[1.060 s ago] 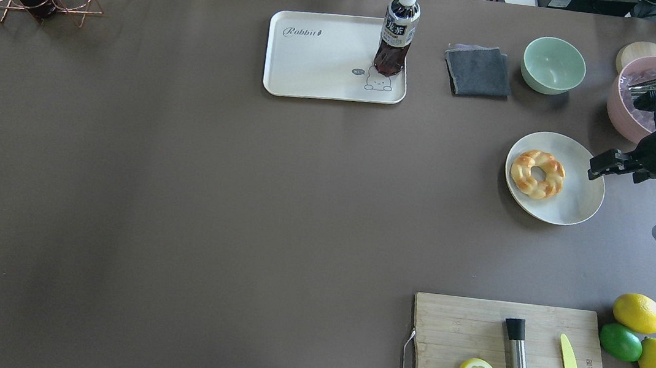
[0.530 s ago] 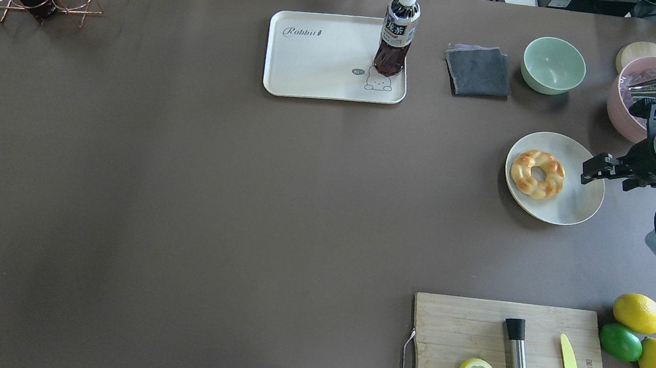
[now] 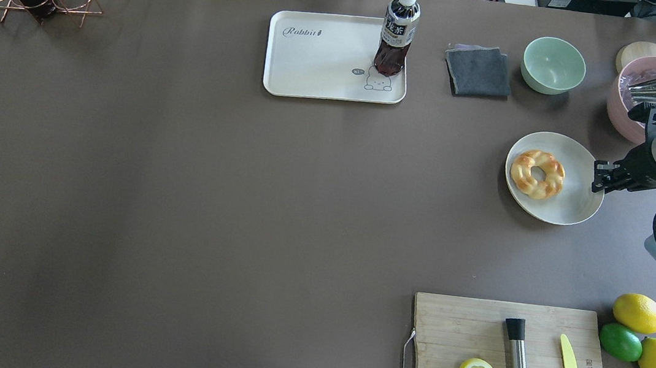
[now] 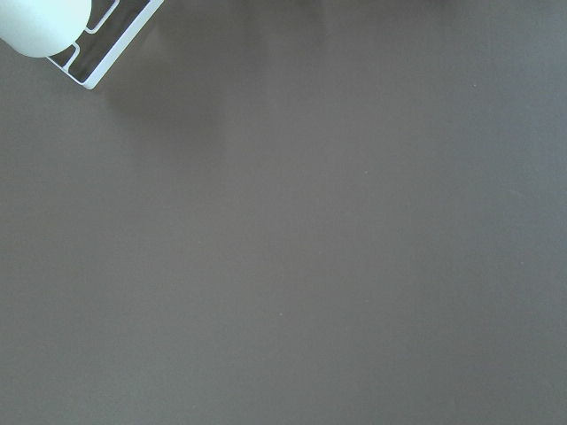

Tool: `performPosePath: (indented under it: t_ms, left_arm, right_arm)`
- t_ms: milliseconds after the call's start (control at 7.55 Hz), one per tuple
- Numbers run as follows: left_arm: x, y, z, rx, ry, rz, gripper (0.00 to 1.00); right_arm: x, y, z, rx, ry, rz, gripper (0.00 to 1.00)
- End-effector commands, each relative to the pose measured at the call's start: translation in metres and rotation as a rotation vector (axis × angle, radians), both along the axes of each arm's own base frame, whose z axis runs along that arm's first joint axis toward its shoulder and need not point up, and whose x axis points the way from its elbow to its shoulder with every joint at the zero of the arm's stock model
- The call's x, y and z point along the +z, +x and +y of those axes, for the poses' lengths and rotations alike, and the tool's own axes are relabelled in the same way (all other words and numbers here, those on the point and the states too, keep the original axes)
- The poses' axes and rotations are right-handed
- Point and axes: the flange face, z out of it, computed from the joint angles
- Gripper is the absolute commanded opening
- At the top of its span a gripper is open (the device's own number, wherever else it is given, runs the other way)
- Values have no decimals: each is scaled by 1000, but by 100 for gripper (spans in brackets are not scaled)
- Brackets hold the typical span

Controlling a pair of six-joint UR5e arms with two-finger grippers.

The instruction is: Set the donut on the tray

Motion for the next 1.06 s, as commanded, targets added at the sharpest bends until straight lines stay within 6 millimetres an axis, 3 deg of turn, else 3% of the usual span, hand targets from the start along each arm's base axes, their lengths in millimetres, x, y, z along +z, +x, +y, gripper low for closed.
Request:
performPosePath:
  t_ms: [0, 132, 397, 530, 662, 795, 927]
  left_arm:
    - [0, 0, 1, 2, 2, 0, 99]
    - [-1, 0, 1, 1, 1, 2, 99]
    - [-3, 0, 0, 1, 5, 2, 99]
    - [-5, 0, 0, 0, 8, 2, 99]
    - [-5, 1, 0, 0, 8, 3, 99]
    - [-5, 1, 0, 0, 8, 3, 99]
    - [-7, 3, 0, 3, 4, 40, 99]
  right_arm:
    - [-9, -2, 0, -1, 13, -12, 0]
    - [-24, -6, -3, -6, 37, -30, 0]
    - [-83, -16, 4, -45, 105, -113, 0]
    - [-121, -25, -4, -38, 132, -158, 0]
    - [-164, -50, -10, -25, 139, -210, 0]
    - [-219, -79, 0, -50, 185, -272, 0]
    - [-258, -103, 7, -66, 196, -320, 0]
